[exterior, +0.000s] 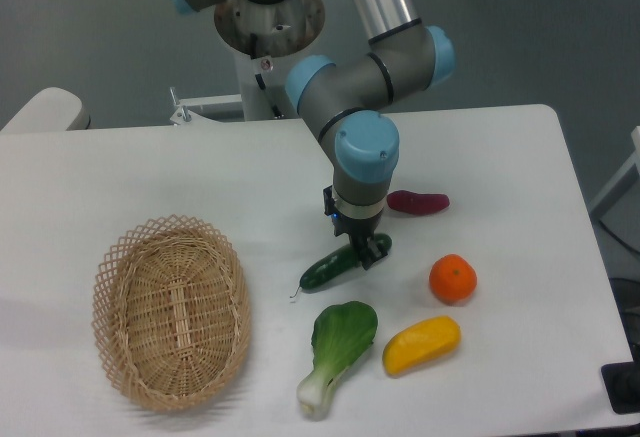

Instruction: Place the cucumber on the table

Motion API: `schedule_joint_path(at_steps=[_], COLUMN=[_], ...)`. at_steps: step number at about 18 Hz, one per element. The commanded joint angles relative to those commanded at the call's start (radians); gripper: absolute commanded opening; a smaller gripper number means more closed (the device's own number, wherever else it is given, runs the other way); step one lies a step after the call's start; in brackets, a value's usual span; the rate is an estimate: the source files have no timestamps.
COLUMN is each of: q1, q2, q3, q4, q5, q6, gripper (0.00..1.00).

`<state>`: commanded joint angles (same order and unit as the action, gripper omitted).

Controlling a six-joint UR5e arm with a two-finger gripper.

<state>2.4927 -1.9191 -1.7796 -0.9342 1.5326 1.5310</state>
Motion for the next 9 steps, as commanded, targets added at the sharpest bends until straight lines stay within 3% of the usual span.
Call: schedule_joint_path(at_steps=[5, 9], q1=[0.002, 0.014], q2=[0.006, 0.015], q3=[0.109, 0.175], q4=[-0.002, -0.005], q5=[-0.087, -0.091], q6=[-0.103, -0.121], gripper=[1.00, 1.00])
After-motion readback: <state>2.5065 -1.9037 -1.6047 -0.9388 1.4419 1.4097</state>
